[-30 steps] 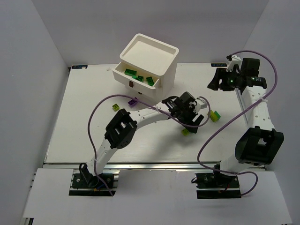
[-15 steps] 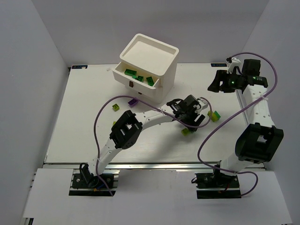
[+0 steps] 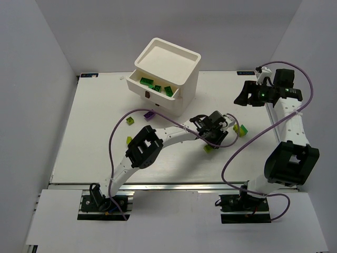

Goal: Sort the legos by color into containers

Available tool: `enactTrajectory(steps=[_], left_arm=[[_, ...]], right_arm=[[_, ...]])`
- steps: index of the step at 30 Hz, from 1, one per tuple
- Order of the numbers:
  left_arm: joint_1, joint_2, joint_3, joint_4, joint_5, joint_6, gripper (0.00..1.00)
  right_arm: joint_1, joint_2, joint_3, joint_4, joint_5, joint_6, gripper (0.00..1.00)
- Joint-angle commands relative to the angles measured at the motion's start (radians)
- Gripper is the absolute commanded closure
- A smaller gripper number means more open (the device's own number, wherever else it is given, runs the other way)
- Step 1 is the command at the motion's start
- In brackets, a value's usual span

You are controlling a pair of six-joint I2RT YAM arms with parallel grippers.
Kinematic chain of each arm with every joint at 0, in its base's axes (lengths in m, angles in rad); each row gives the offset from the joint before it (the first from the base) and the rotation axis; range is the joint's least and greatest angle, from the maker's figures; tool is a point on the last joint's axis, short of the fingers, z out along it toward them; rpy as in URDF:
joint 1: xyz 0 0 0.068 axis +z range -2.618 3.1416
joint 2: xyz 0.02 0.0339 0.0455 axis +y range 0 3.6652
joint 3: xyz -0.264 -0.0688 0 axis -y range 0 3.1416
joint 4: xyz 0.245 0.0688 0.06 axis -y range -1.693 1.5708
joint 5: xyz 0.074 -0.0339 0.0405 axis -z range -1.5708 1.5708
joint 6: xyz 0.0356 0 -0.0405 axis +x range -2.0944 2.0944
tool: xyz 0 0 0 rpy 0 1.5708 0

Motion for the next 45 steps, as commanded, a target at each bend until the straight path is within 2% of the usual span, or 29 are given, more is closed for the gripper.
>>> enactTrajectory(steps=[1,2,6,8,10,13,17,21,22,24,25,27,30,36,41,45], left_arm=[[-0.01,-0.005,0.013,-0.013,-0.015,-0.001,0.59],[-0.01,-0.008,0.012,-0.018,-0.024,0.0,0.66],[-0.01,-0.04,0.032,-0.047,-0.076,0.0,0.77],[-0.01,-0.078,0.041,-0.05,-0.104,-0.01,0.8],[0.014,-0.149,0.048,-0.062,-0.089,-0.039,0.86],[0.048,-0.282,0.047,-0.063,-0.091,-0.064,0.91],[0.085,-0.422,0.087,-0.081,-0.081,-0.062,0.92],[0.126,-0.539,0.058,-0.11,-0.124,-0.075,0.92],[0.151,-0.581,0.042,-0.112,-0.187,-0.078,0.93],[0.181,-0.618,0.013,-0.115,-0.251,-0.087,0.96],[0.218,-0.635,0.006,-0.115,-0.298,-0.093,0.97],[0.256,-0.672,-0.007,-0.113,-0.346,-0.099,0.97],[0.327,-0.688,-0.014,-0.121,-0.363,-0.099,0.97],[0.444,-0.666,-0.062,-0.165,-0.366,-0.101,0.97],[0.51,-0.643,-0.105,-0.142,-0.31,-0.101,0.97],[0.536,-0.602,-0.084,-0.122,-0.256,-0.099,0.91]], right_arm=[[-0.007,-0.059,-0.021,0.018,-0.035,-0.01,0.28],[-0.005,-0.064,-0.028,0.024,-0.035,-0.008,0.28],[-0.005,-0.087,-0.059,0.032,-0.038,-0.01,0.29],[-0.005,-0.096,-0.076,0.035,-0.038,-0.011,0.29],[-0.005,-0.11,-0.093,0.043,-0.031,-0.014,0.3],[-0.005,-0.133,-0.13,0.066,-0.015,-0.025,0.3],[-0.004,-0.161,-0.189,0.104,-0.011,-0.03,0.31],[0.005,-0.158,-0.213,0.103,-0.041,-0.039,0.4],[0.005,-0.158,-0.216,0.103,-0.049,-0.051,0.5],[0.013,-0.159,-0.226,0.107,-0.063,-0.062,0.59],[0.018,-0.156,-0.226,0.107,-0.061,-0.071,0.67],[0.027,-0.156,-0.229,0.107,-0.063,-0.093,0.74],[0.037,-0.156,-0.237,0.106,-0.057,-0.122,0.74],[0.07,-0.152,-0.246,0.116,-0.029,-0.148,0.6],[0.085,-0.142,-0.243,0.12,-0.012,-0.148,0.56],[0.094,-0.141,-0.243,0.12,0.004,-0.149,0.53]])
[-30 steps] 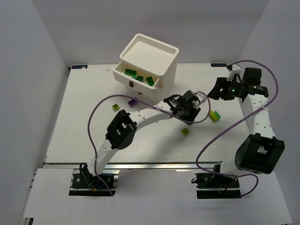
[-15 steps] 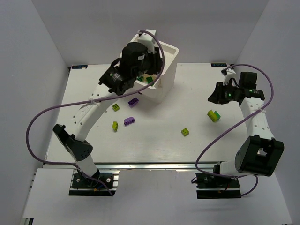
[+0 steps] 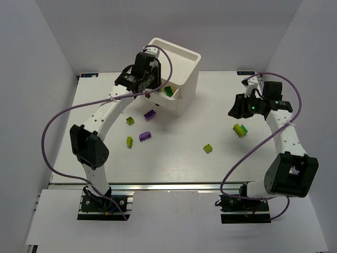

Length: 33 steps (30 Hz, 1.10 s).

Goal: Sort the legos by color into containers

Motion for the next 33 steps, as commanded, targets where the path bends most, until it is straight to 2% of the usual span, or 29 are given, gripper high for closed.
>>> enactTrajectory(steps=[1,3,4,5,6,8,13,16,17,18,20,21,22,23,24,25,28,31,33], left_arm=[[0.024,-0.006,0.035,0.021,0.067,-0.005,0.86],[0.033,0.023,0.062,0.009,0.092,-0.007,0.76],[0.033,0.031,0.07,0.001,0.098,-0.008,0.68],[0.033,0.039,0.076,-0.002,0.101,-0.008,0.5],[0.033,0.034,0.075,-0.006,0.103,-0.01,0.43],[0.033,0.019,0.067,-0.005,0.106,-0.01,0.31],[0.033,-0.026,0.072,-0.023,0.112,-0.011,0.26],[0.033,-0.084,0.066,-0.026,0.12,-0.02,0.3],[0.033,-0.108,0.055,-0.017,0.136,-0.023,0.35],[0.033,-0.134,0.037,0.016,0.153,-0.026,0.52],[0.033,-0.222,-0.052,0.065,0.242,-0.043,0.71],[0.033,-0.253,-0.089,0.128,0.279,-0.049,0.77],[0.033,-0.312,-0.129,0.16,0.323,-0.06,0.79],[0.033,-0.338,-0.208,0.19,0.363,-0.068,0.8],[0.033,-0.365,-0.249,0.238,0.444,-0.077,0.77],[0.033,-0.386,-0.288,0.265,0.487,-0.095,0.62],[0.033,-0.466,-0.45,0.355,0.615,-0.137,0.33],[0.033,-0.529,-0.575,0.406,0.664,-0.171,0.25],[0.033,-0.576,-0.66,0.443,0.669,-0.195,0.2]], right_arm=[[0.011,-0.003,0.001,0.03,0.018,-0.015,0.52],[0.012,0.0,0.001,0.027,0.025,-0.018,0.49],[0.014,0.003,0.001,0.021,0.027,-0.022,0.48],[0.014,0.002,0.001,0.023,0.038,-0.028,0.46],[0.015,-0.001,0.0,0.021,0.042,-0.032,0.42],[0.012,-0.004,-0.003,0.021,0.065,-0.049,0.4],[0.008,0.011,-0.003,0.012,0.119,-0.061,0.34],[0.005,0.043,0.018,-0.029,0.186,-0.103,0.34],[0.003,0.055,0.024,-0.043,0.226,-0.121,0.34],[-0.002,0.062,0.032,-0.071,0.24,-0.141,0.35],[-0.012,0.094,0.059,-0.108,0.245,-0.263,0.36],[-0.018,0.101,0.072,-0.153,0.221,-0.32,0.36],[-0.024,0.121,0.095,-0.193,0.19,-0.471,0.36],[-0.046,0.134,0.107,-0.239,0.109,-0.553,0.36],[-0.054,0.146,0.121,-0.288,0.073,-0.636,0.35],[-0.061,0.181,0.139,-0.389,0.047,-0.775,0.35],[-0.093,0.253,0.222,-0.448,0.044,-0.856,0.34],[-0.095,0.345,0.302,-0.358,0.171,-0.665,0.33],[-0.095,0.396,0.384,-0.382,0.223,-0.542,0.36]])
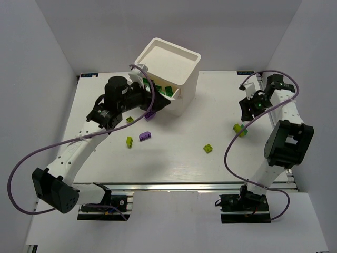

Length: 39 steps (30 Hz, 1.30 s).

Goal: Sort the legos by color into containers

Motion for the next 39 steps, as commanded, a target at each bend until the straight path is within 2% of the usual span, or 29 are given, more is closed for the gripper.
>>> enactTrajectory(steps=[1,5,8,9,16,20,25,28,31,32,35,39], left_arm=[[0.001,-0.05,-0.116,0.086,0.091,-0.076,0.2],[-0.008,-0.11,-0.21,0.132,0.082,-0.109,0.18],[-0.018,-0.113,-0.245,0.147,0.11,-0.125,0.16],[-0.018,-0.108,-0.251,0.153,0.122,-0.132,0.15],[-0.018,-0.027,-0.257,0.215,0.189,-0.15,0.14],[-0.018,0.01,-0.237,0.242,0.219,-0.159,0.13],[-0.018,0.035,-0.24,0.273,0.226,-0.175,0.13],[-0.018,0.053,-0.247,0.299,0.246,-0.194,0.13],[-0.018,0.073,-0.245,0.343,0.265,-0.22,0.13],[-0.018,0.076,-0.245,0.351,0.268,-0.228,0.12],[-0.028,0.104,-0.211,0.35,0.298,-0.234,0.11],[-0.028,0.142,-0.155,0.322,0.326,-0.221,0.1]], right_arm=[[-0.003,0.086,0.106,-0.031,0.073,0.133,0.35],[0.023,0.039,0.007,0.042,0.068,0.204,0.2],[0.046,0.001,-0.078,0.077,0.096,0.216,0.16],[0.049,0.001,-0.09,0.08,0.101,0.216,0.11],[0.069,-0.047,-0.254,0.224,0.179,0.253,0.11],[0.086,-0.053,-0.3,0.328,0.276,0.275,0.11],[0.095,-0.019,-0.319,0.36,0.289,0.273,0.11],[0.098,0.001,-0.331,0.382,0.288,0.267,0.13],[0.098,0.011,-0.339,0.374,0.26,0.242,0.21],[0.098,0.01,-0.339,0.358,0.248,0.232,0.29],[0.098,0.01,-0.339,0.335,0.219,0.199,0.39],[0.098,0.007,-0.342,0.321,0.217,0.195,0.38]])
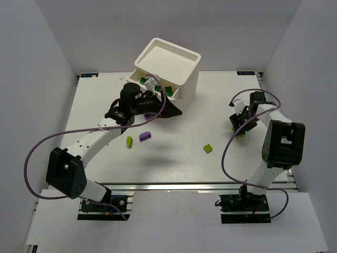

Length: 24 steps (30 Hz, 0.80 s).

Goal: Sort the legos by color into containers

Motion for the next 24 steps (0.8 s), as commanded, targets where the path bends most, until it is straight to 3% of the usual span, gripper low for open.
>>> enactTrajectory(steps=[1,6,10,12,13,18,24], left_arm=[[-0.005,0.014,0.069,0.015,0.054,0.003,0.09],[-0.005,0.044,0.09,0.046,0.09,-0.02,0.09],[-0.005,0.064,0.104,0.091,0.107,-0.059,0.09],[-0.005,0.075,0.115,0.104,0.123,-0.079,0.09],[-0.005,0.083,0.122,0.106,0.132,-0.082,0.09],[-0.005,0.146,0.208,0.062,0.216,-0.089,0.08],[-0.014,0.187,0.257,0.06,0.287,-0.112,0.04]], right_arm=[[-0.001,0.001,-0.011,-0.02,-0.028,-0.024,0.38],[0.001,0.031,-0.006,-0.018,-0.029,-0.005,0.34],[0.002,0.037,0.009,-0.038,-0.066,-0.005,0.47],[-0.001,0.021,0.032,-0.074,-0.115,-0.045,0.58],[-0.005,-0.004,0.04,-0.104,-0.183,-0.067,0.64],[-0.005,-0.131,0.095,-0.173,-0.421,-0.284,0.71],[0.031,-0.303,0.125,-0.054,-0.702,-0.292,0.74]])
